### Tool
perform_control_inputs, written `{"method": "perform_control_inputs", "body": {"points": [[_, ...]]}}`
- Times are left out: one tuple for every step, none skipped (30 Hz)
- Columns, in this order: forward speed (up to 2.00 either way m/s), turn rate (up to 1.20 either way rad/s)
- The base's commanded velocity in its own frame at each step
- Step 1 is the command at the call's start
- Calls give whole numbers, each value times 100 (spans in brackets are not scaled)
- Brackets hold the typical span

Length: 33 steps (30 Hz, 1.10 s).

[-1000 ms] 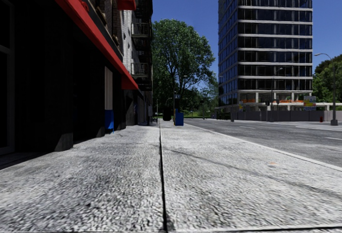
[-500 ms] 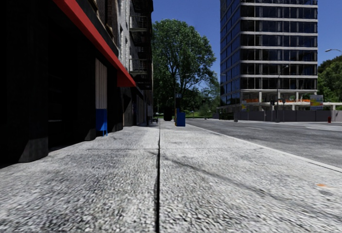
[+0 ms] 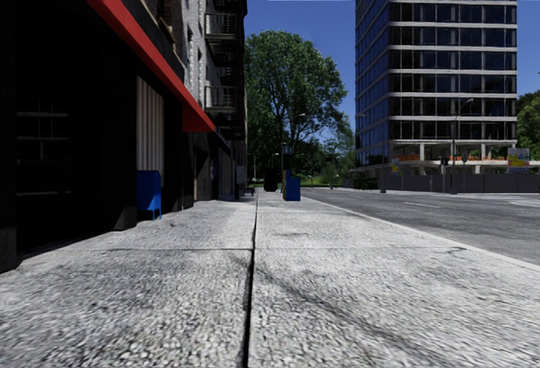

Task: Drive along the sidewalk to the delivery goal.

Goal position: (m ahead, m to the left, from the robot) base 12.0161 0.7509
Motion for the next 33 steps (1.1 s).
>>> {"method": "perform_control_inputs", "body": {"points": [[200,0],[200,0],[200,0],[200,0],[200,0],[200,0],[200,0],[200,0],[200,0],[200,0],[200,0],[200,0],[200,0],[200,0],[200,0],[200,0],[200,0],[200,0],[200,0],[200,0],[200,0],[200,0],[200,0],[200,0],[200,0],[200,0],[200,0],[200,0],[200,0],[200,0],[200,0],[200,0],[200,0]]}}
